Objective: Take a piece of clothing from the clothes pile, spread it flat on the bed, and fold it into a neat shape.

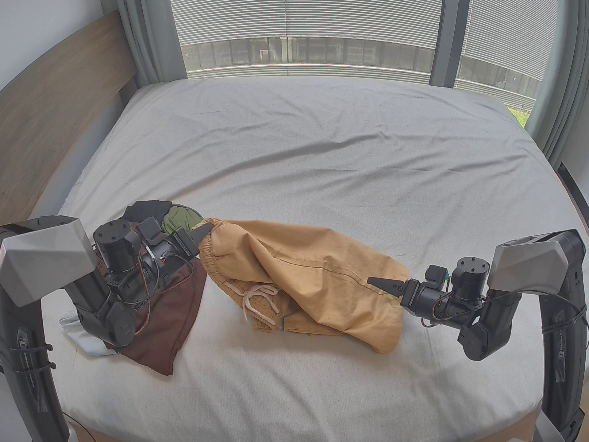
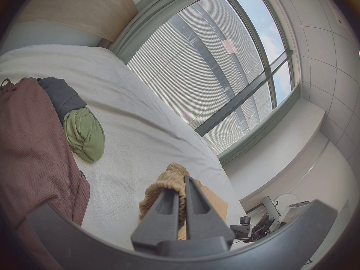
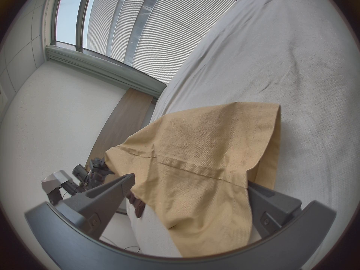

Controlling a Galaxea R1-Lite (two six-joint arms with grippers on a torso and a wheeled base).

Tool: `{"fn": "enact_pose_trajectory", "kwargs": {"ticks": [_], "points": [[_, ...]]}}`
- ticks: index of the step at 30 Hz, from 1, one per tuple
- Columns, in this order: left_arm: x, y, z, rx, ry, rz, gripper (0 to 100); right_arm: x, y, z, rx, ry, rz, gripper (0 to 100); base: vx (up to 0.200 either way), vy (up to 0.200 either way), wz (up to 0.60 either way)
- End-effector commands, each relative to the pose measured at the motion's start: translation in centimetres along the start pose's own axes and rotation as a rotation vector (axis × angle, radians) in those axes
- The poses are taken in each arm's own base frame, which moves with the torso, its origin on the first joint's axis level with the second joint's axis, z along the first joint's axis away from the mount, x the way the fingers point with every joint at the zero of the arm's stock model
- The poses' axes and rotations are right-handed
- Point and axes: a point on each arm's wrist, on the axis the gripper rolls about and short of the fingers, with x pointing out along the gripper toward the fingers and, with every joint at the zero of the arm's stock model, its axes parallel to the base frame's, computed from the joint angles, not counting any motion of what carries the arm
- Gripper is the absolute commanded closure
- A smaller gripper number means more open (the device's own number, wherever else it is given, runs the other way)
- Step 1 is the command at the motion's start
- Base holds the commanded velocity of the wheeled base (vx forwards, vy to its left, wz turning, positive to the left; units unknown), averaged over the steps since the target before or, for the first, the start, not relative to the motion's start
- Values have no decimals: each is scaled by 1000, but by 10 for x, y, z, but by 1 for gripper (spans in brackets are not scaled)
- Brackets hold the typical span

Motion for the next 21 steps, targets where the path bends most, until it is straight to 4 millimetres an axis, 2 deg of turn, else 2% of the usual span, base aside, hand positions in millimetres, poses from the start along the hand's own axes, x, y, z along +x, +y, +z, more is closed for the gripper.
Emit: {"fn": "enact_pose_trajectory", "kwargs": {"ticks": [1, 20, 21], "points": [[0, 0, 1, 0, -4, -1, 100, 7, -14, -5, 9, -20, -45, 0, 0, 0, 0], [1, -1, 0, -2, -1, -5, 100, 13, -5, -8, -6, -20, -26, 0, 0, 0, 0], [1, -1, 0, -2, -1, -5, 100, 13, -4, -7, -7, -21, -25, 100, 0, 0, 0]]}}
